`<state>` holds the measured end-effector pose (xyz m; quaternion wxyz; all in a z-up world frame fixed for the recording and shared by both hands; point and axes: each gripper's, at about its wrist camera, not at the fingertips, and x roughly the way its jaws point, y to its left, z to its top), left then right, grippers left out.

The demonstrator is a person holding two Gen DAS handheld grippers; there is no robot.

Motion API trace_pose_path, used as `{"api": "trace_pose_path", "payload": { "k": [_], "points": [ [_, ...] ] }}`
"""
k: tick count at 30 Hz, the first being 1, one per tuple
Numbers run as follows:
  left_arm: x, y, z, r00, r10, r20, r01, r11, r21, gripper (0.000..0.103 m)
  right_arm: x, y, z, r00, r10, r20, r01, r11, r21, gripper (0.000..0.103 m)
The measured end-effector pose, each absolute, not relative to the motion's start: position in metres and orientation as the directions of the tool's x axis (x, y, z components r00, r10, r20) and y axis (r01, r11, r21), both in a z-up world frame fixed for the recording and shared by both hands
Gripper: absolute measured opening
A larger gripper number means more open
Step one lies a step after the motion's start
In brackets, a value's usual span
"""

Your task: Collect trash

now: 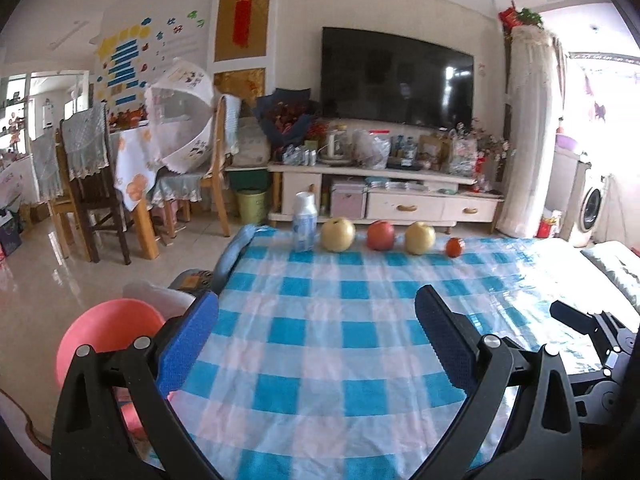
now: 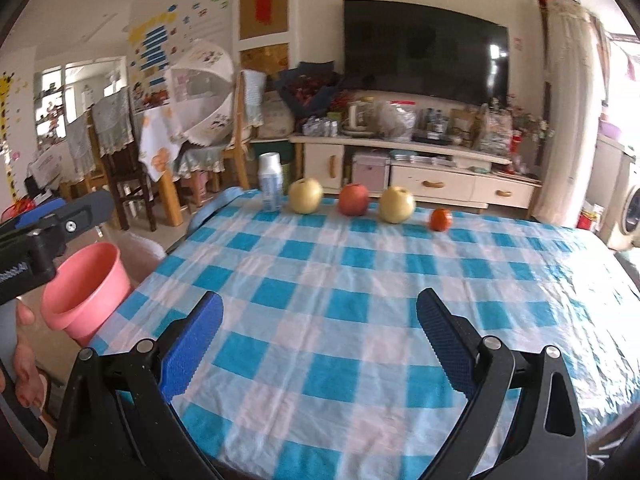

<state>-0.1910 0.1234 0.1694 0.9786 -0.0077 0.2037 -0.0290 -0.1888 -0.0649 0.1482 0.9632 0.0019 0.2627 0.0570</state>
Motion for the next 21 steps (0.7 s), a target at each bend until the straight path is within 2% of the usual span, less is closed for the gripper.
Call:
{"api": "trace_pose_path", "payload": {
  "k": [11,21],
  "points": [
    [-0.208,0.07,0.18,0.919,-0.141,-0.369,0.145,0.989,-0.015,0.099,-0.227,-0.134,0.168,0.903,-0.023,-0.429,0.056,0.996,0.064,0.097],
    [-0.232,0.025,0.189,0.925,-0.193,-0.327,0.213,0.977,0.028,0.099,-0.257,-0.165,0.179,0.918,-0.093,-0.385,0.125,0.99,0.058,0.097]
  ]
}}
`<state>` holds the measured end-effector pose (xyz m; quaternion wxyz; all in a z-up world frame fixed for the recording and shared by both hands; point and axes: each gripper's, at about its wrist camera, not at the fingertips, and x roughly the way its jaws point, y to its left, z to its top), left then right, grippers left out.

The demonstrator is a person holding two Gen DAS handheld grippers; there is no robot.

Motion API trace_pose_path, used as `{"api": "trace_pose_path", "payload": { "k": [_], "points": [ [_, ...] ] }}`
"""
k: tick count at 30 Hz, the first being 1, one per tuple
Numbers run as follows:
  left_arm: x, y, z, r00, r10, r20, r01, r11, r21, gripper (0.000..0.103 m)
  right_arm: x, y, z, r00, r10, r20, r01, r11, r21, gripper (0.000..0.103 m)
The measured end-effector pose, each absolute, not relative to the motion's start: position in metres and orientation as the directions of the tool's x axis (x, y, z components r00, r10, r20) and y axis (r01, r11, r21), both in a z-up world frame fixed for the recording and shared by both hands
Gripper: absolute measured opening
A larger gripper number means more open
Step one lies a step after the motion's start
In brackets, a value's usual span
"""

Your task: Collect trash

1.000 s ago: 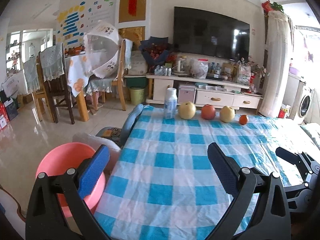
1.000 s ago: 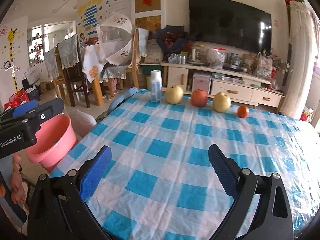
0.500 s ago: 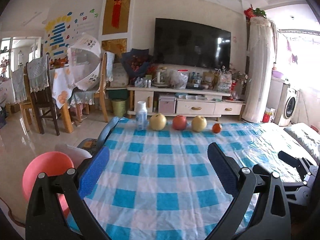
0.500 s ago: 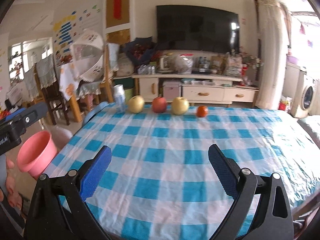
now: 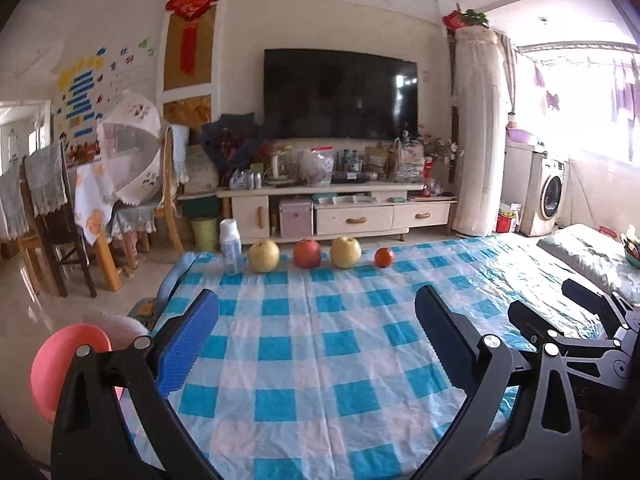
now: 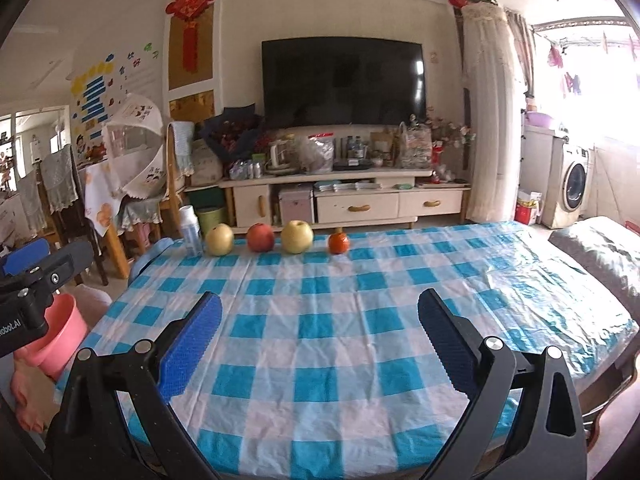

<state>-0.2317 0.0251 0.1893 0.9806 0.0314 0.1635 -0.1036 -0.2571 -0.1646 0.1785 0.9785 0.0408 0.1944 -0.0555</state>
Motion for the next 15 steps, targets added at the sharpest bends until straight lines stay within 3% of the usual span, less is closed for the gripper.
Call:
{"api": "trace_pose_path", "payload": {
  "k": [15],
  "points": [
    [-0.254,-0.004,0.202,0.939,-0.202,-0.28,0.239,0.965,0.105,0.099,-0.28,-0.175,0.189,0.929,-0.137,-0.344,0.158,0.987,0.033,0.097]
  ]
}}
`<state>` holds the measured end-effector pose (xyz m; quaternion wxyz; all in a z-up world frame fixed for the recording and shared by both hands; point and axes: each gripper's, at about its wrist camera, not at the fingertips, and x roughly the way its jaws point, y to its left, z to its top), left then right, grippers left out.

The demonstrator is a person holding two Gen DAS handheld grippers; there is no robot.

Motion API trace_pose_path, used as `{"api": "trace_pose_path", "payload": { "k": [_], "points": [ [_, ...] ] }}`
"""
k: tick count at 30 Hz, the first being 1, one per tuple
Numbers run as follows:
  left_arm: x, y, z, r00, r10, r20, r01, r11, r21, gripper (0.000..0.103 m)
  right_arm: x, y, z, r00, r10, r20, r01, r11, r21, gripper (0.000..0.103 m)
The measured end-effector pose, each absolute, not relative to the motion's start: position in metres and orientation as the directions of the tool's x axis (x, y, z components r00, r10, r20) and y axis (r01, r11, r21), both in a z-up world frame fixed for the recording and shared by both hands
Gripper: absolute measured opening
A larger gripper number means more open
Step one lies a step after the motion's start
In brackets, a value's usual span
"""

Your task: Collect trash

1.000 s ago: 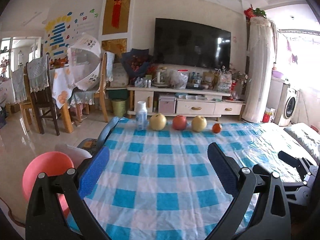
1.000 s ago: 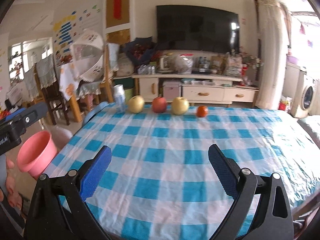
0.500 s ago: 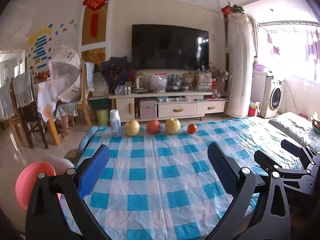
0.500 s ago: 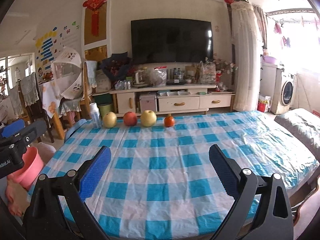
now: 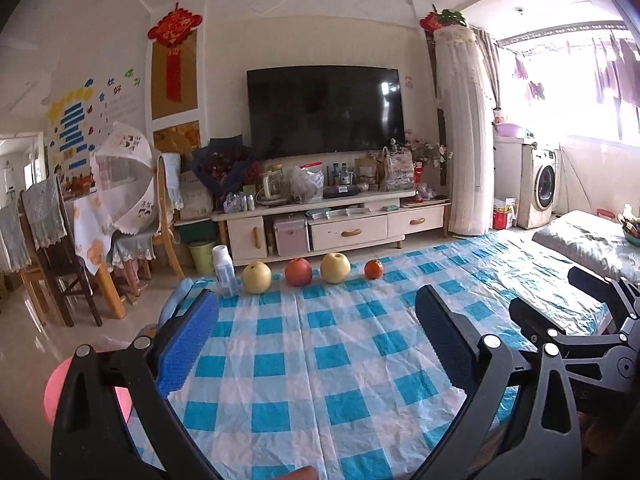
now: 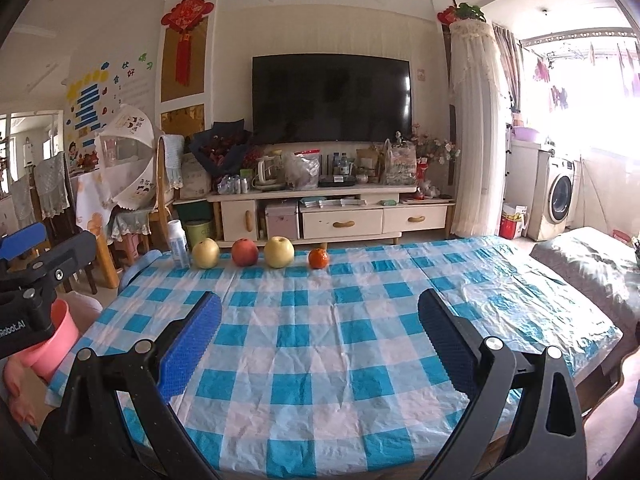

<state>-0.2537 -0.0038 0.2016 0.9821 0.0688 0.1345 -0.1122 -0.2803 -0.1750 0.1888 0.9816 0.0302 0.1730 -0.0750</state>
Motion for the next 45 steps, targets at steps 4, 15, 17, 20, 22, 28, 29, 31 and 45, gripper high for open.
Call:
{"api": "trace_pose_path", "payload": {
  "k": [4,15,17,20,22,28,29,31,45],
  "points": [
    [-0.255,-0.007,0.202,0.929,-0.231,-0.289,0.271,0.957,0.104,0.099,-0.282,-0.175,0.189,0.929,-0.141,-0.342,0.161,0.987,0.029,0.097],
    [-0.254,-0.005,0.203,0.935,-0.226,-0.274,0.261,0.96,0.099,0.099,-0.283,-0.177,0.186,0.928,-0.147,-0.342,0.163,0.986,0.018,0.097],
    [-0.253,-0.005,0.203,0.936,-0.223,-0.273,0.257,0.962,0.097,0.099,-0.283,-0.176,0.186,0.928,-0.148,-0.341,0.163,0.986,0.015,0.097],
    [-0.25,-0.004,0.201,0.937,-0.217,-0.273,0.25,0.964,0.092,0.099,-0.28,-0.175,0.184,0.928,-0.152,-0.339,0.161,0.987,-0.001,0.097],
    [-0.247,-0.004,0.199,0.937,-0.213,-0.276,0.247,0.965,0.091,0.099,-0.276,-0.173,0.183,0.928,-0.153,-0.34,0.159,0.987,-0.009,0.097],
    [-0.237,-0.002,0.191,0.936,-0.204,-0.286,0.238,0.967,0.09,0.099,-0.262,-0.171,0.172,0.921,-0.139,-0.364,0.145,0.989,-0.011,0.097],
    [-0.236,-0.002,0.189,0.936,-0.202,-0.288,0.236,0.967,0.091,0.099,-0.259,-0.171,0.17,0.919,-0.137,-0.369,0.142,0.99,-0.013,0.097],
    [-0.229,-0.002,0.185,0.934,-0.196,-0.298,0.232,0.968,0.092,0.099,-0.253,-0.171,0.165,0.915,-0.132,-0.38,0.136,0.991,-0.015,0.097],
    [-0.136,-0.006,0.114,0.866,-0.108,-0.489,0.153,0.987,0.053,0.099,-0.163,-0.178,0.11,0.85,-0.095,-0.519,0.104,0.995,-0.013,0.097]
  ]
}}
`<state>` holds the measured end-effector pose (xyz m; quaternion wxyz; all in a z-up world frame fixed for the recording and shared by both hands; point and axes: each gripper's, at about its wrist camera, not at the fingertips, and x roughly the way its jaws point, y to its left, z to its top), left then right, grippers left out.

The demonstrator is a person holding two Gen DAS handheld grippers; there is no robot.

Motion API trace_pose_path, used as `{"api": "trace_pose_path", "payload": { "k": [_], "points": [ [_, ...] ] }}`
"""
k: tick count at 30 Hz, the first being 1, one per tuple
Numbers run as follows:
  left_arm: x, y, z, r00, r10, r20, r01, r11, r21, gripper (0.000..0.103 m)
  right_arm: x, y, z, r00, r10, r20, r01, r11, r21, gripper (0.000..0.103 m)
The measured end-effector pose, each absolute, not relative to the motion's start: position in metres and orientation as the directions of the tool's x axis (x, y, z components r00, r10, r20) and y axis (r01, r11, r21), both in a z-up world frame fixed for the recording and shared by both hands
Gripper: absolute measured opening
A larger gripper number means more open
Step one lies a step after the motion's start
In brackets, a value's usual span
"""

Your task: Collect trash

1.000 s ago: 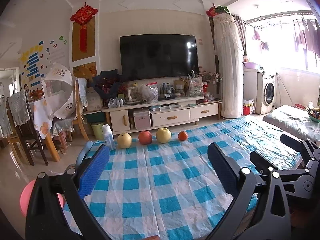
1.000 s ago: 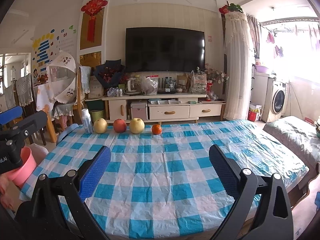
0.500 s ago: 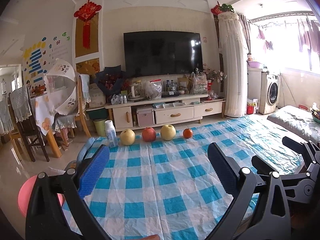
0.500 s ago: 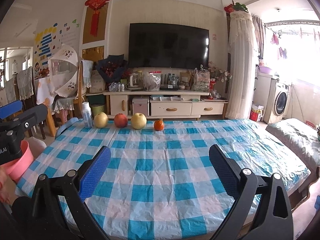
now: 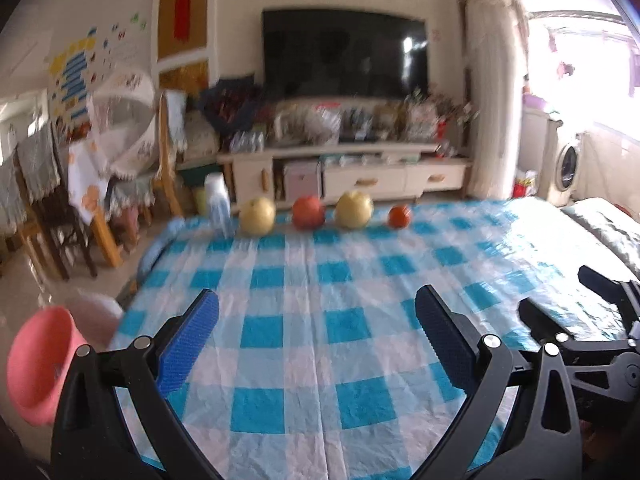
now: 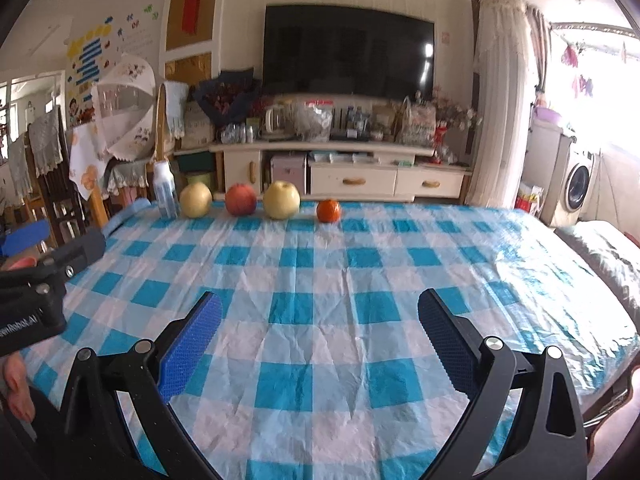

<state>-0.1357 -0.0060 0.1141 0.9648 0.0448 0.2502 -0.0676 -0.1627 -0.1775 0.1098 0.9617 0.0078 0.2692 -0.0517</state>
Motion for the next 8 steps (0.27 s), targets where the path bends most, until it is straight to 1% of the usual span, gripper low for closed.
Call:
{"api": "trace_pose_path", "payload": {
  "k": [5,8],
  "points": [
    [-0.081,-0.008,0.073,0.809,-0.026,-0.587,0.072,0.996,0.055,0.099,-0.107,-0.182,0.079,0.803,-0.082,-0.59,0.099,0.995,-0.004,0.097],
    [-0.047,-0.007,0.046,0.753,-0.014,-0.658,0.041,0.999,0.025,0.099,-0.074,-0.182,0.057,0.76,-0.076,-0.646,0.099,0.995,0.0,0.097]
  ]
}}
